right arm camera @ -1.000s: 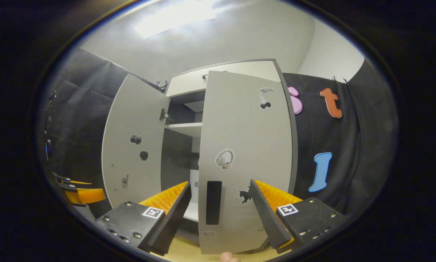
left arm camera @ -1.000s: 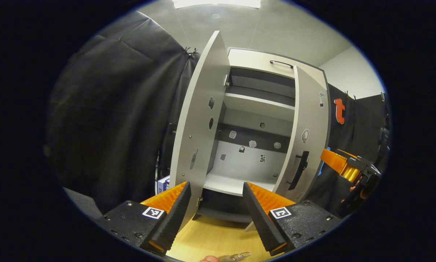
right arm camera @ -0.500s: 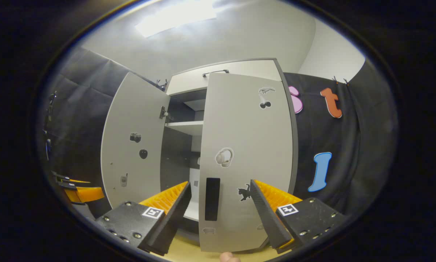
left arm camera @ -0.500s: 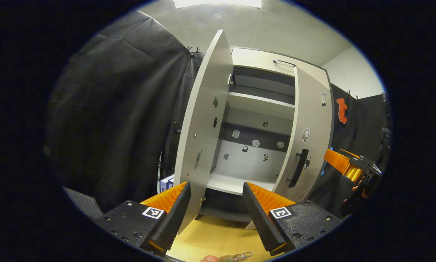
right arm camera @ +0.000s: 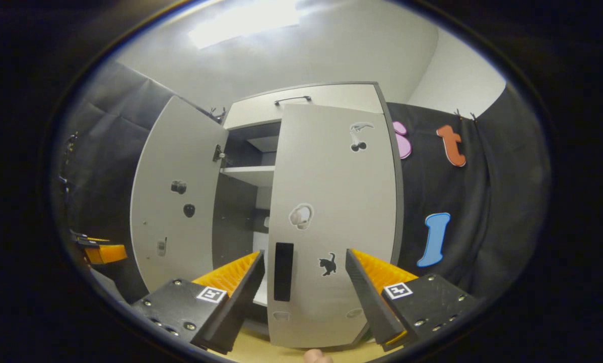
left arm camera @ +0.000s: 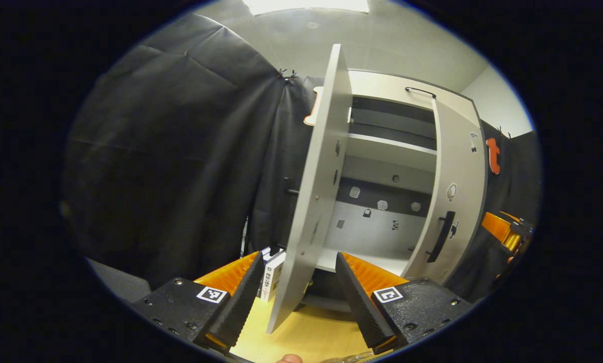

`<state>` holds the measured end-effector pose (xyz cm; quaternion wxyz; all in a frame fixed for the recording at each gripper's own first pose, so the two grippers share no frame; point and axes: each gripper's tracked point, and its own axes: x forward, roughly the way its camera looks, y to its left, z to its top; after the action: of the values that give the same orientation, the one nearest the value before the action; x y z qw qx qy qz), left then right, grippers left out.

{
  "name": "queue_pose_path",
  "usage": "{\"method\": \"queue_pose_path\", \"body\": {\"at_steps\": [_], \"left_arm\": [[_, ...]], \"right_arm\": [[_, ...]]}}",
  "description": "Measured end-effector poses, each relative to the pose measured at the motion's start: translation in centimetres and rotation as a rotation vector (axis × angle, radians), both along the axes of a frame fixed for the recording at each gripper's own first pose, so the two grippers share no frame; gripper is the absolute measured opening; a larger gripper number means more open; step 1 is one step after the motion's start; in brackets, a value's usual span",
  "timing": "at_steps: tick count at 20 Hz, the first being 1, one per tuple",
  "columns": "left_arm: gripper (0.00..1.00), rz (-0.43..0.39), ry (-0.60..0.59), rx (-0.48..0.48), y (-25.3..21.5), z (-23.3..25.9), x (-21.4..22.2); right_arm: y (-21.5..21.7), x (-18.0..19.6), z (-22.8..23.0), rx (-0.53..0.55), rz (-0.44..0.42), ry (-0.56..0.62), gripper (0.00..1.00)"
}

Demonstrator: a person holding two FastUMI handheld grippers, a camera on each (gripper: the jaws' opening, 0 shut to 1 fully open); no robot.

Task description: Grasp the bottle in the cabinet with the left hand and place it on the coaster, then close the right door with the right hand and the left door with the left hand.

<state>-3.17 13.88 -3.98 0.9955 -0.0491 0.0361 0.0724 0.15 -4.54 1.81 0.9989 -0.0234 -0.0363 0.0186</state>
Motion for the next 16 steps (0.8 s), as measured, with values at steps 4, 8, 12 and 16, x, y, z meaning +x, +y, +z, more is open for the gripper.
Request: {"method": "queue_pose_path", "body": {"at_steps": [4, 8, 12, 16], "left_arm": [[0.91, 0.051, 0.001, 0.004, 2.9, -0.3, 1.0], [0.90, 0.070, -0.001, 0.007, 4.7, -0.4, 2.5], [0.89, 0.068, -0.003, 0.027, 5.7, -0.5, 3.9], [0.89, 0.059, 0.005, 0.049, 6.0, -0.7, 4.7]], "right_arm": [[-0.3, 0.3, -0.2, -0.005, -0.027, -0.002, 0.98], [-0.4, 0.8, -0.3, -0.006, -0.055, -0.005, 0.98], [0.0, 1.4, -0.6, 0.009, -0.064, -0.006, 0.98], [0.8, 2.0, -0.7, 0.014, -0.061, -0.008, 0.98]]}}
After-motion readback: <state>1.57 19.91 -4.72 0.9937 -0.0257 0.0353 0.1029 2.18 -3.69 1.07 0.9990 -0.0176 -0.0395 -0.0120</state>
